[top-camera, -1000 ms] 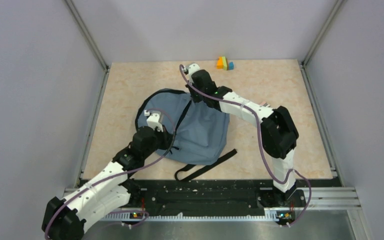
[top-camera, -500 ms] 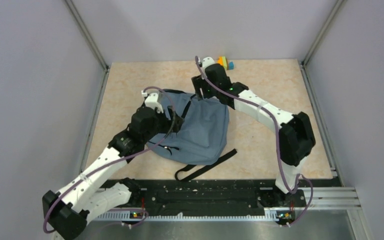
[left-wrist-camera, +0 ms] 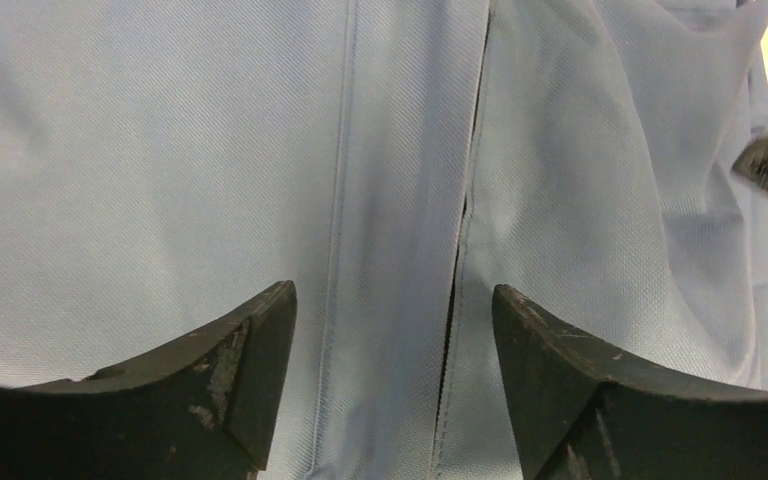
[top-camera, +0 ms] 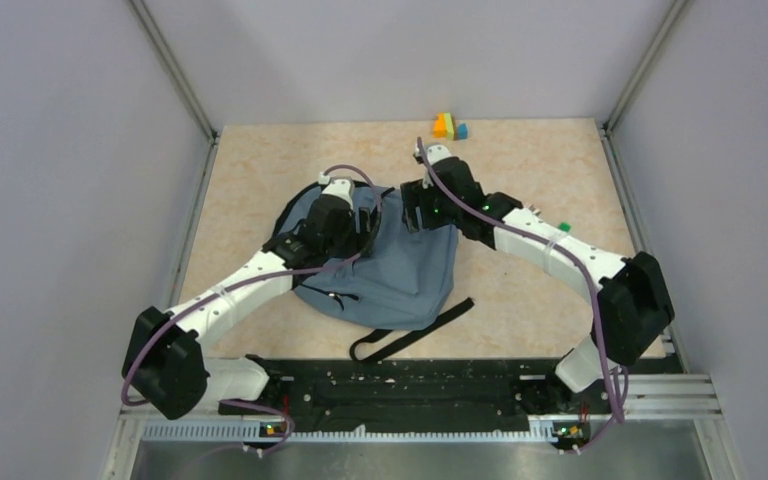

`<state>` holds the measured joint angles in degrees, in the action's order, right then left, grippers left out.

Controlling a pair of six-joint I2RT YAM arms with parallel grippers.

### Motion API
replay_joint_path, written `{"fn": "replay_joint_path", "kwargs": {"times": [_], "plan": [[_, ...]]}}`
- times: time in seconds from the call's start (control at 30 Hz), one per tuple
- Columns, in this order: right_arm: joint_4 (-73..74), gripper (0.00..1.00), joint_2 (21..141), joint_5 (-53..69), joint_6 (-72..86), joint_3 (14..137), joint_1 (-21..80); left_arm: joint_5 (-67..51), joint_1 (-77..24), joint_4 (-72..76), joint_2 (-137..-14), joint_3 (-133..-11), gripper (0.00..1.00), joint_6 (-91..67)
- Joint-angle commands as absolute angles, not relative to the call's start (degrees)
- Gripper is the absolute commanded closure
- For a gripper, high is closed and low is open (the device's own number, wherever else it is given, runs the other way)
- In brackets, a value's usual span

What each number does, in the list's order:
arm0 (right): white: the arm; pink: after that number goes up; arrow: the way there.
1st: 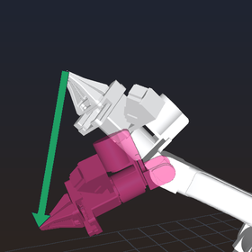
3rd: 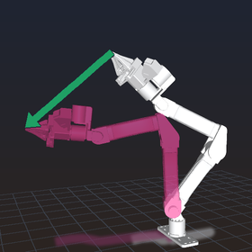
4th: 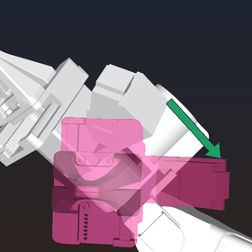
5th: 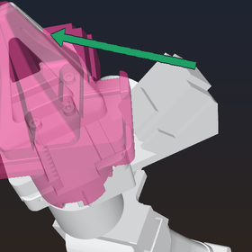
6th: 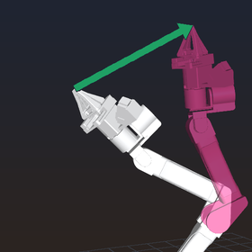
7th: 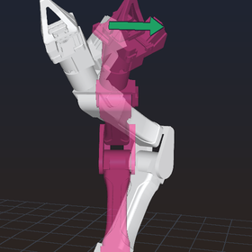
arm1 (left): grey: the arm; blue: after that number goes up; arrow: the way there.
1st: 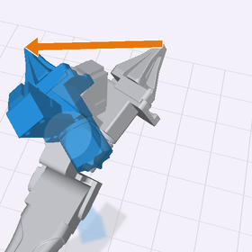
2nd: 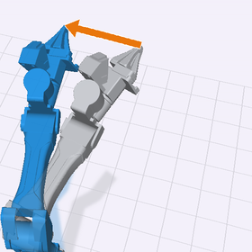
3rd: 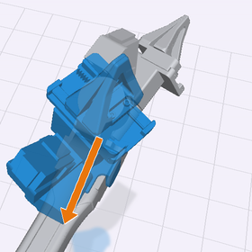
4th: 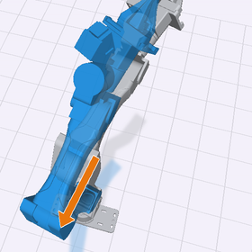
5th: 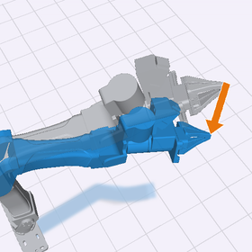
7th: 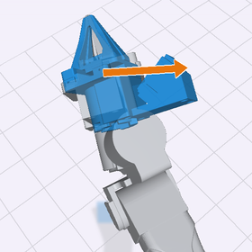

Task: Pack the student bag
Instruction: Unzip the student bag at the center of the board.

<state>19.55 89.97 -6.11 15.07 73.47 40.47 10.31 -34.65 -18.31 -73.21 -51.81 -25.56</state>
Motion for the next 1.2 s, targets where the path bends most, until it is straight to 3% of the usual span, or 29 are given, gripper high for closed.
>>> {"fn": "replay_joint_path", "kwargs": {"times": [0.0,0.5,0.6,0.67,0.73,0.8,0.83,1.17], "plan": [[18.39,0.30,86.61,-5.00,17.39,72.89,43.59,15.02,-34.61,-17.05,-73.31,-54.55,0.26,-23.85],[19.73,0.29,96.33,-8.41,17.34,78.72,50.32,18.76,-33.87,-16.47,-72.89,-52.32,0.52,-24.08],[21.12,0.30,98.13,-10.21,17.27,79.73,50.49,18.93,-33.69,-16.18,-73.44,-52.04,0.65,-24.17],[21.54,0.44,98.96,-10.57,17.31,80.16,50.49,19.65,-33.59,-16.43,-73.56,-51.84,0.85,-24.33],[21.32,0.72,99.19,-10.89,17.14,80.80,50.48,21.41,-33.39,-17.11,-73.04,-51.40,1.00,-25.10],[20.62,0.96,98.79,-10.71,16.12,81.93,50.18,22.71,-32.98,-17.64,-71.84,-50.68,1.00,-25.98],[20.29,1.00,98.50,-10.12,15.37,82.76,49.69,23.16,-32.69,-17.92,-70.92,-50.19,1.00,-26.56],[6.79,1.00,90.47,13.93,6.15,80.64,36.67,18.90,-32.28,-15.60,-57.73,-40.57,1.00,-34.55]]}}
